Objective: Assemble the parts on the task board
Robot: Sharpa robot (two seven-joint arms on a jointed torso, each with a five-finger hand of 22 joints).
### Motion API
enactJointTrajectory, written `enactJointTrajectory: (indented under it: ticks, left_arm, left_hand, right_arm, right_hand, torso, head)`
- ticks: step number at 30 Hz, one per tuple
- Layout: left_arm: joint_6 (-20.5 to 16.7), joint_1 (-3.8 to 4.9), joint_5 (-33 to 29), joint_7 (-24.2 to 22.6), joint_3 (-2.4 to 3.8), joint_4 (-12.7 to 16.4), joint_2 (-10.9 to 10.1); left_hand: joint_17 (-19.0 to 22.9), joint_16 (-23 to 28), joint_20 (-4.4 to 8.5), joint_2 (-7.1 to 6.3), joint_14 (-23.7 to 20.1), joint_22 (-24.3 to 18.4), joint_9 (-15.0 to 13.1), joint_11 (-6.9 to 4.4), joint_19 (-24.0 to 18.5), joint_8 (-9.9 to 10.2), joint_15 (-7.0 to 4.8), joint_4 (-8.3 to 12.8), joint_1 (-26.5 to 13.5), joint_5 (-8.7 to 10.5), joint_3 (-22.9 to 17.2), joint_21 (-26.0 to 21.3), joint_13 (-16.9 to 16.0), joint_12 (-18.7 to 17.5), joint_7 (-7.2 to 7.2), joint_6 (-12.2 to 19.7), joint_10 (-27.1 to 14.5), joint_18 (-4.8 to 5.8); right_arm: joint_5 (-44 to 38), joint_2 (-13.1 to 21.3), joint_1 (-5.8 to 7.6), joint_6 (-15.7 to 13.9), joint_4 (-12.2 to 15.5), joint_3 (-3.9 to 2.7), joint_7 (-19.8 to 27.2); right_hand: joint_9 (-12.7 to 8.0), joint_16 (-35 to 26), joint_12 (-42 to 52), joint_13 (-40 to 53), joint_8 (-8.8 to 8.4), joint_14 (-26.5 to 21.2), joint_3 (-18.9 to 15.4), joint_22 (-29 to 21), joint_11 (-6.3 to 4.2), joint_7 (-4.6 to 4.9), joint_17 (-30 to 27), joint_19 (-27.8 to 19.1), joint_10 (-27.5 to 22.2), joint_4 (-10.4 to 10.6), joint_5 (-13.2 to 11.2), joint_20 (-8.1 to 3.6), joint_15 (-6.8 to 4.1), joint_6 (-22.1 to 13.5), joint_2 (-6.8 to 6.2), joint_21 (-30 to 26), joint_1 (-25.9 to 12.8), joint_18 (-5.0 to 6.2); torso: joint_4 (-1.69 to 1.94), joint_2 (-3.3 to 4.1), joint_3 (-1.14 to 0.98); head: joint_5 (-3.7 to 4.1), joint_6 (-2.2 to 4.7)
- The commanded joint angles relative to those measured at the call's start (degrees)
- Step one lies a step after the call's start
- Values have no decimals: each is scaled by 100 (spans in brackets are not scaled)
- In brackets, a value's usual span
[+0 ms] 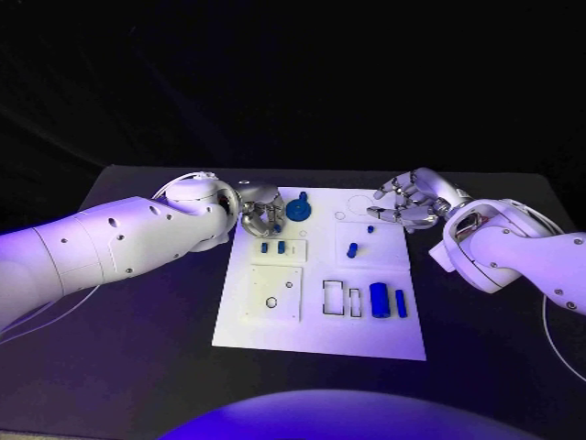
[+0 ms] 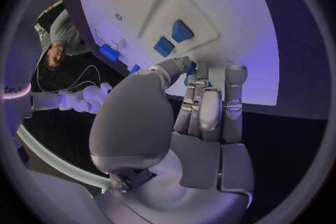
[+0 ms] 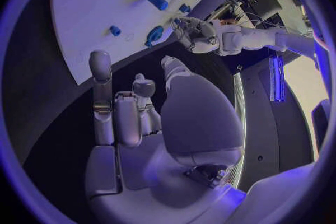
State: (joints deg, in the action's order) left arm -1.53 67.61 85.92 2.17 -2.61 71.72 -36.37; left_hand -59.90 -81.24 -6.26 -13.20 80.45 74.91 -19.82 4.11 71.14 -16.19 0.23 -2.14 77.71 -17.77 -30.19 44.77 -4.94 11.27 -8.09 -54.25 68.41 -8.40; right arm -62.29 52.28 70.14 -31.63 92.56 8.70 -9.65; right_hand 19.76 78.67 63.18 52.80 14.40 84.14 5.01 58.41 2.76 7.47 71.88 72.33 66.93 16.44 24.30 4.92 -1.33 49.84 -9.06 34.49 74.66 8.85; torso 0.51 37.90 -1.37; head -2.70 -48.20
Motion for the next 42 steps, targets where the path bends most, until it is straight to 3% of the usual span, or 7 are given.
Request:
enactJointTrajectory:
  ticks: [1,23,29,33,37,40,42]
  left_arm:
    - [67,-3,-17,9,1,16,1]
    - [-190,-10,-48,82,2,71,-88]
    - [-424,-11,-223,41,36,291,-280]
    - [-635,-4,-915,-61,110,512,-482]
    - [-959,20,-2547,-342,203,772,-737]
    - [-1151,45,-3983,-609,243,998,-933]
    - [-1260,58,-4755,-813,259,1138,-1047]
  left_hand:
    - [20,6,-3,-13,-27,397,17,20,-38,52,9,9,-52,-40,34,-26,-10,-41,-9,76,24,15]
    - [169,19,-24,-186,-97,366,182,51,-94,406,35,-91,-242,-74,134,-132,-82,-329,83,752,9,2]
    - [609,135,-111,-279,-378,302,203,166,-285,407,141,-208,-400,-136,508,-422,-134,-378,132,851,-361,-25]
    - [1289,343,-172,-160,-761,251,207,196,-417,325,177,-544,-481,-18,1311,-661,-297,-147,87,847,-664,-72]
    - [1443,359,-185,-12,-803,219,203,216,-468,222,198,-731,-320,-16,1683,-810,-371,-2,-6,767,-830,-94]
    - [2991,1087,-246,104,-1801,-52,228,290,-976,178,266,-823,-37,-147,1817,-1673,-421,166,-103,804,-1131,-179]
    - [3056,1148,-266,151,-1866,-112,232,307,-1013,143,282,-837,79,-169,1823,-1772,-438,252,-169,779,-1227,-184]
  right_arm:
    - [-63,-5,-3,30,-2,-1,29]
    - [-58,-5,-3,185,-81,-1,104]
    - [-226,4,-3,474,-212,-1,297]
    - [-524,0,-3,715,-326,-1,432]
    - [-984,-3,-3,899,-432,-2,497]
    - [-1350,-8,-3,1004,-478,-2,496]
    - [-1577,-14,-3,1069,-500,-3,478]
  right_hand:
    - [9,-22,-16,-7,11,92,34,1,5,8,1,-32,-30,15,33,-18,1,-12,17,6,53,80]
    - [8,-453,-1783,-1783,19,-118,328,-250,58,49,-525,-223,-938,13,-31,24,47,-26,-105,-639,118,156]
    - [3,-417,-2912,-2574,46,-73,548,-132,158,117,-487,-146,-1118,-19,-526,66,117,44,-298,-555,449,126]
    - [-22,-353,-3737,-3167,51,-59,763,3,224,148,-424,-110,-1097,-112,-764,109,166,160,-413,-433,804,114]
    - [-76,-219,-4332,-3623,1,7,1131,245,239,143,-277,-8,-893,-192,-912,125,181,266,-538,-121,999,72]
    - [-103,-85,-4599,-3830,-15,86,1399,489,243,137,-115,125,-736,-241,-939,119,179,366,-607,252,1037,20]
    - [-117,-3,-4741,-3934,-28,138,1548,649,238,134,-12,217,-650,-280,-970,115,174,413,-660,512,1034,-16]
  torso:
    - [4,1,3]
    - [-4,-4,-1]
    - [1,-17,1]
    - [-2,-22,-1]
    - [-4,-25,4]
    - [-9,-13,6]
    - [-9,-7,6]
  head:
    - [-7,9]
    - [-21,28]
    - [-17,50]
    - [34,93]
    - [193,145]
    - [262,184]
    - [292,201]
